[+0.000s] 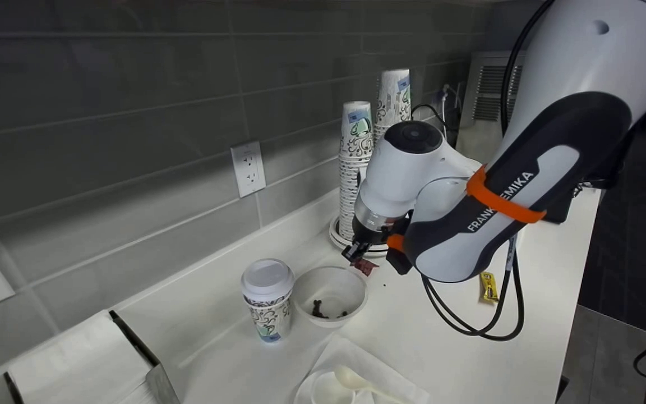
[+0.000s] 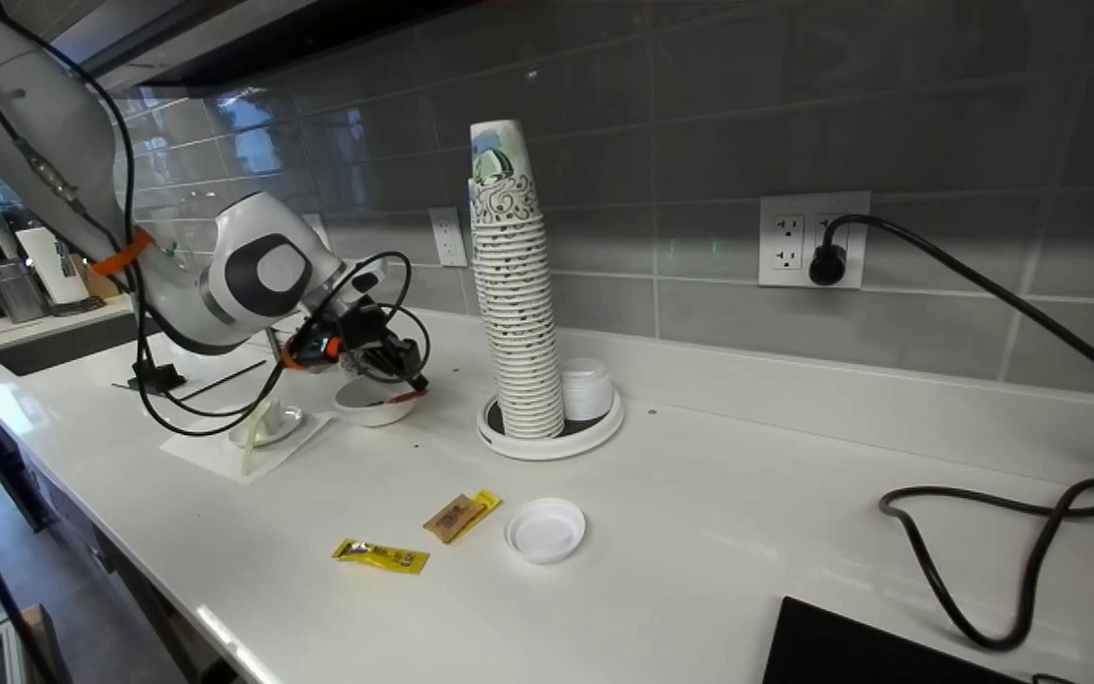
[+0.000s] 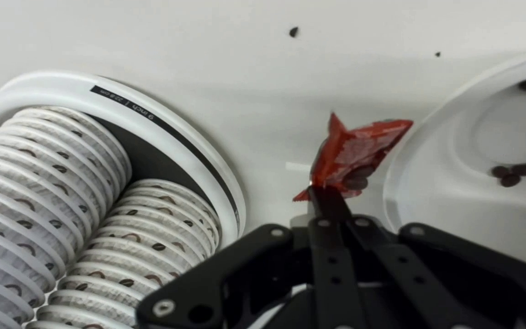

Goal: Take the three yellow packets out of the white bowl

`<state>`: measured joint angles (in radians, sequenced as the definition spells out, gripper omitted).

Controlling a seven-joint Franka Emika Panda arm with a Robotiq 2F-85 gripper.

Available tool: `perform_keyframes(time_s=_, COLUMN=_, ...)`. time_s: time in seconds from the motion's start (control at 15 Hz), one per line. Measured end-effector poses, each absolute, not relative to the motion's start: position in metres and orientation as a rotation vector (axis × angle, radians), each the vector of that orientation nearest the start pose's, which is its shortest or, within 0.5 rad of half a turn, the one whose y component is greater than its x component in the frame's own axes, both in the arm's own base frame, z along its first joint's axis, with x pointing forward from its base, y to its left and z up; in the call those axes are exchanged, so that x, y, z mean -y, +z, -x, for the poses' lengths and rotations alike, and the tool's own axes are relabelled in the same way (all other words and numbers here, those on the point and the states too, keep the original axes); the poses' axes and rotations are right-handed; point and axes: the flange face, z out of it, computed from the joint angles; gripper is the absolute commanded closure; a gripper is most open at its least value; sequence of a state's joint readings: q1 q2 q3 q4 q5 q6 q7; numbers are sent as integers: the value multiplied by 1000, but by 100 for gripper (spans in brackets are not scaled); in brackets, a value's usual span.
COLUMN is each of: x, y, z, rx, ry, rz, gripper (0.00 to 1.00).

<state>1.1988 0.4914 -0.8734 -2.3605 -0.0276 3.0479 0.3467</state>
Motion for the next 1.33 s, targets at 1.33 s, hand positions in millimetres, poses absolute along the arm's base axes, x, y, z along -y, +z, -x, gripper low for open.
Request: perform_keyframes(time_s=1.33, x=-220, y=256, z=-509, rx=400, ry=-926, rz=3237, gripper=100)
